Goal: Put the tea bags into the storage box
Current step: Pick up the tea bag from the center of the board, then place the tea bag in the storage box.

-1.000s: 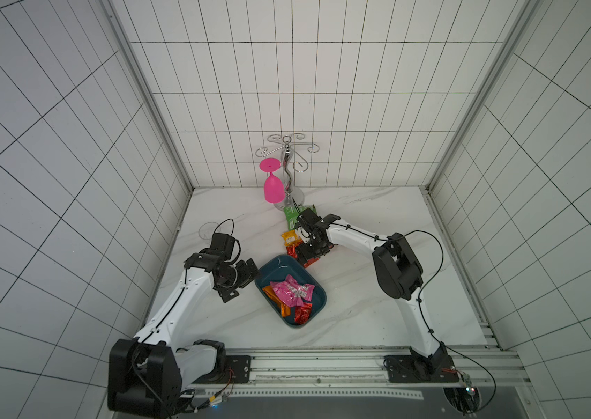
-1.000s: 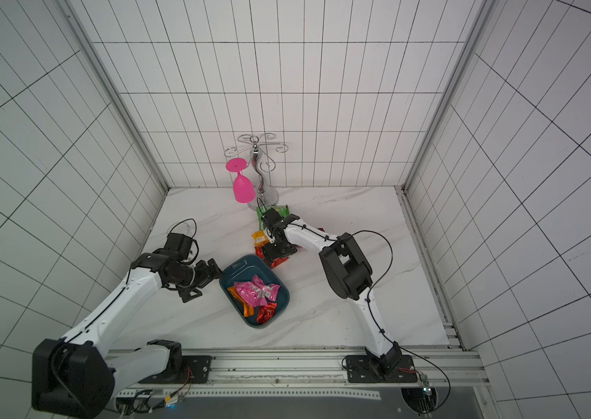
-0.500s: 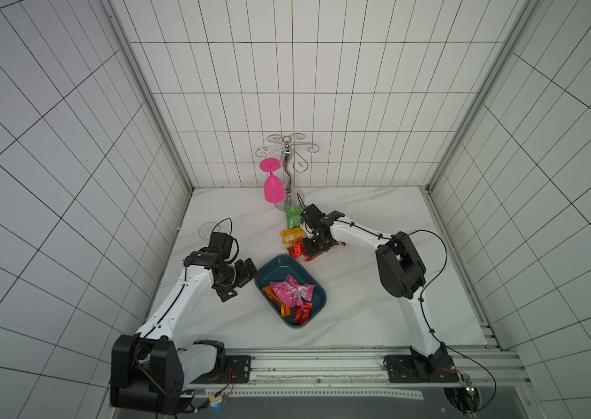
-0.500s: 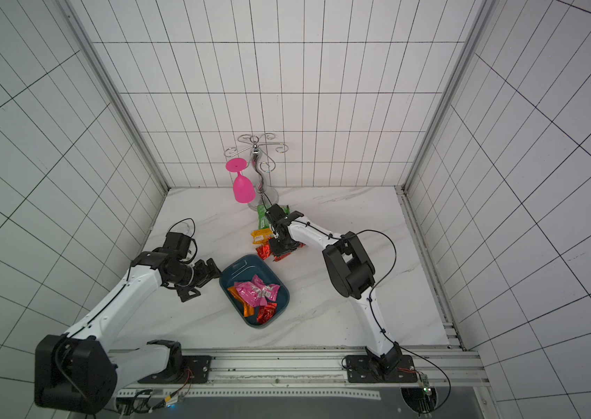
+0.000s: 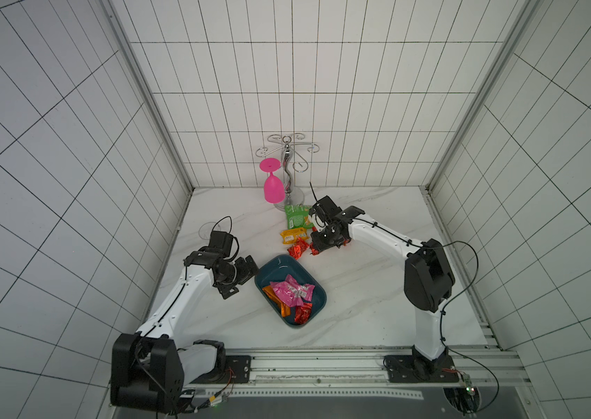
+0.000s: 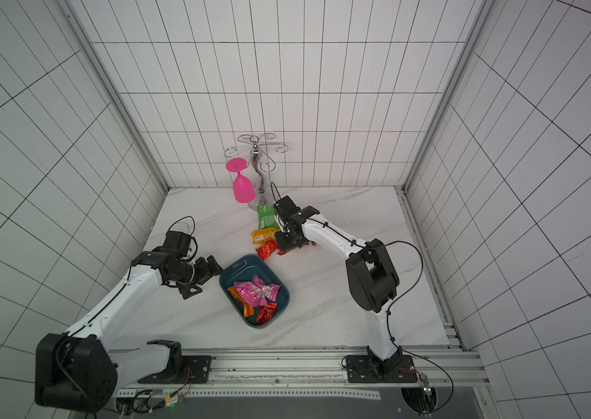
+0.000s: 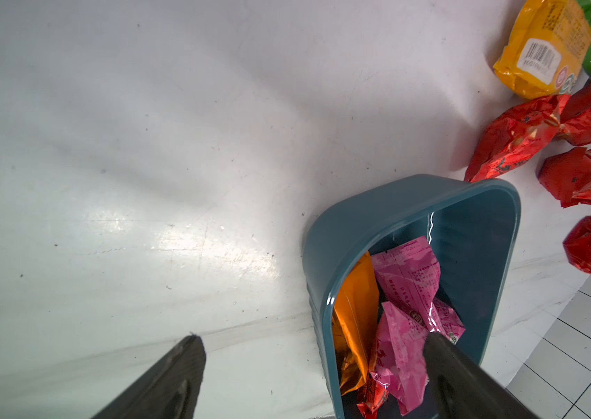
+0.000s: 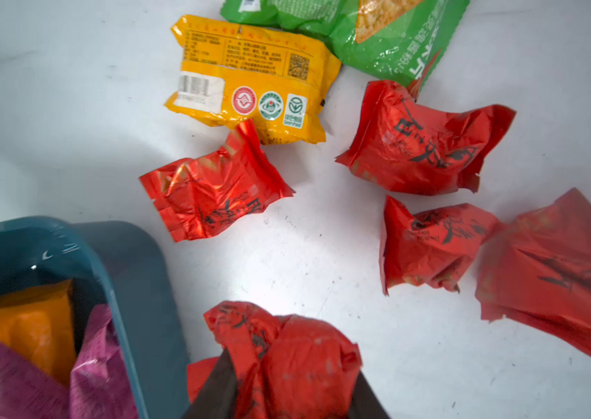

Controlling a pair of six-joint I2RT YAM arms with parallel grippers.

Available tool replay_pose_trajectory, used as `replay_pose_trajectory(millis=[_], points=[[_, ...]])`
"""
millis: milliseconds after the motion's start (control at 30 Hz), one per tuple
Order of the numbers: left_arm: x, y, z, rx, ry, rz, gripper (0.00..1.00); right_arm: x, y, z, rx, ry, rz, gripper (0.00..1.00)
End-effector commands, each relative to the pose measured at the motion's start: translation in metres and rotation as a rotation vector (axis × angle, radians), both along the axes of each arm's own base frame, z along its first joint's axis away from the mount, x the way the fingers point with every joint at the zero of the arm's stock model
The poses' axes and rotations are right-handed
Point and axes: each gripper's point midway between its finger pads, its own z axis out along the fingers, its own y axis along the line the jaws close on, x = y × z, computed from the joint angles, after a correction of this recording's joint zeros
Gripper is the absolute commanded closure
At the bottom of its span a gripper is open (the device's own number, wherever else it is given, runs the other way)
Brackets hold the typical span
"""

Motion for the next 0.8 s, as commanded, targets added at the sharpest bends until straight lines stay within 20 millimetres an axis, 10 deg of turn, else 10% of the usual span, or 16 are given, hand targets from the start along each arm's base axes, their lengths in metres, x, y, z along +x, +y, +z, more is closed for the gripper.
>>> replay_pose_trajectory(millis=[0,467,767], points=[[0.008,-0.001,0.005,-0.019,-0.040,0.023,0.03,-0.030,0.007,0.014,0.032,0.030,0.053,0.66],[-0.001,0.003,0.008,-0.015,-0.048,0.062,0.03,-0.095,0.106,0.007,0.145,0.121,0.229,0.63],[-0.010,0.009,0.010,0.015,-0.040,0.052,0.03,-0.093,0.121,-0.004,0.143,0.137,0.233,0.45]])
